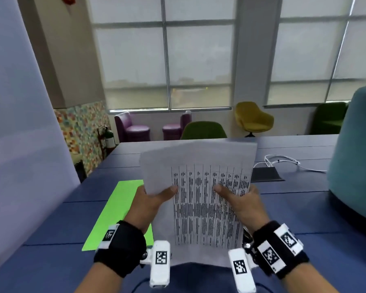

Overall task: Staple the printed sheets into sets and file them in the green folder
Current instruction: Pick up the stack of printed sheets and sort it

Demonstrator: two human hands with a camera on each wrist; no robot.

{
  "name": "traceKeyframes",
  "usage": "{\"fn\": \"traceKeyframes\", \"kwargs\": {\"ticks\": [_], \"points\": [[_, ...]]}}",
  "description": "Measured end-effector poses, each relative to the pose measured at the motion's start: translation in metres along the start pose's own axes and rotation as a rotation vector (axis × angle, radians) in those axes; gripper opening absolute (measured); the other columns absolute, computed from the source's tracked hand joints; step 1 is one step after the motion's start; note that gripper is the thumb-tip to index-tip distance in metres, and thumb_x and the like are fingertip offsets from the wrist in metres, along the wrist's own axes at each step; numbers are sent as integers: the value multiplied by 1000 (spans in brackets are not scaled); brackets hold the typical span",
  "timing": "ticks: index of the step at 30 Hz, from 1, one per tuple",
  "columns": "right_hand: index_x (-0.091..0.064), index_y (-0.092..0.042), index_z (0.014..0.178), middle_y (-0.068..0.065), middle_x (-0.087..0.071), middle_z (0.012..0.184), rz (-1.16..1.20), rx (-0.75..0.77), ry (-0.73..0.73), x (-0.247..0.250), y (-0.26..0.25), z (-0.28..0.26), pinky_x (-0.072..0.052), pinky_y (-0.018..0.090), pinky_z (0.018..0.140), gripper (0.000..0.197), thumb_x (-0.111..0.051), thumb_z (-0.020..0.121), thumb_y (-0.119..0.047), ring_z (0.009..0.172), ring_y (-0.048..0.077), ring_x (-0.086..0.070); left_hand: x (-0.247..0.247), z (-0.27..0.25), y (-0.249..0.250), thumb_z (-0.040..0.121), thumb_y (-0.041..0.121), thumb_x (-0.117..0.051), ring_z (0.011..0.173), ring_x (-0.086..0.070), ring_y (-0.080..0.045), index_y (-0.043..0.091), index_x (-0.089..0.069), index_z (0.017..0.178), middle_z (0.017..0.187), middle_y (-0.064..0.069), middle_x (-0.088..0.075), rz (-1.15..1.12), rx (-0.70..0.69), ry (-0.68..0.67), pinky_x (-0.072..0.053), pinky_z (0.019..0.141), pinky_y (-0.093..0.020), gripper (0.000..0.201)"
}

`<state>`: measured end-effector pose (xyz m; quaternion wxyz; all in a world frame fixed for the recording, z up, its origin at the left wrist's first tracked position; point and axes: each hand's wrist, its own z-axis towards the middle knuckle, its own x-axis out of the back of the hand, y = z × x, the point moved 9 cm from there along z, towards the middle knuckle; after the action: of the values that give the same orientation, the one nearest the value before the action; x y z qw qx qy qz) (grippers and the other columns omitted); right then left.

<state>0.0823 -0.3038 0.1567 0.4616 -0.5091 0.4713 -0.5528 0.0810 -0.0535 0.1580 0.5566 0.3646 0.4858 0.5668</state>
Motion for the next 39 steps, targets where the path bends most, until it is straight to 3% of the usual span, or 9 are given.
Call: {"fn": "traceKeyframes", "kwargs": {"ticks": [5,9,16,20,26,28,32,36,39], "points": [[-46,-15,113,-5,-53,106,-57,-57,-88,-8,30,-1,-37,40,109,61,-82,72,-41,100,11,-49,0,-6,-23,38,31,-91,91,-71,-20,15,-77,88,98,-8,-77,67,-54,-71,-58,75,-24,54],[-39,-9,129,7,-52,126,-58,-68,-132,-9,28,6,-34,45,112,81,-85,69,-37,102,15,-48,0,1,4,25,56,-94,85,-71,-24,7,-71,97,94,-9,-77,-30,-88,-59,-59,74,-34,90],[-34,-11,140,13,-50,140,-49,-72,-133,-10,40,20,-35,51,114,130,-94,36,-58,129,32,-48,3,-5,76,81,68,-56,95,-60,-4,14,-67,99,96,17,-70,-8,-396,274,-44,85,-27,58],[-56,-13,117,1,-74,109,-41,-26,-186,-11,51,30,-47,44,104,95,-97,40,-52,108,20,-68,1,-13,74,90,33,-66,57,-53,2,17,-61,76,61,18,-63,70,-429,434,-41,56,-14,22],[-72,-12,99,-1,-79,97,-35,48,-290,-19,45,26,-53,41,97,41,-86,63,-24,93,14,-75,7,-19,74,73,72,-62,61,-52,5,13,-60,95,77,16,-61,105,-614,364,-40,55,-9,63],[-76,-21,91,-2,-79,96,-72,65,-281,-20,44,28,-55,44,96,33,-86,62,-33,94,17,-75,8,-13,57,56,71,-77,73,-59,3,7,-56,107,87,12,-63,102,-552,213,-46,64,-10,84],[-75,-24,93,-9,-79,96,-88,118,-251,-24,40,32,-54,46,98,32,-84,65,-35,97,14,-73,6,2,-1,69,3,-84,72,-62,18,17,-67,88,72,33,-69,284,-274,90,-46,68,-2,29],[-73,-13,87,24,-74,92,-77,23,-183,-26,40,42,-53,64,84,43,-87,62,-45,93,57,-62,18,25,-4,76,15,-79,59,-62,14,21,-70,76,61,26,-69,241,-153,224,-49,58,-7,11],[-62,-7,87,1,-46,51,-151,-149,-180,-17,65,58,-41,28,50,69,-89,51,-60,41,19,-38,20,39,-25,83,28,-74,68,-67,6,20,-70,84,77,18,-71,277,-46,237,-53,64,-14,9]]}}
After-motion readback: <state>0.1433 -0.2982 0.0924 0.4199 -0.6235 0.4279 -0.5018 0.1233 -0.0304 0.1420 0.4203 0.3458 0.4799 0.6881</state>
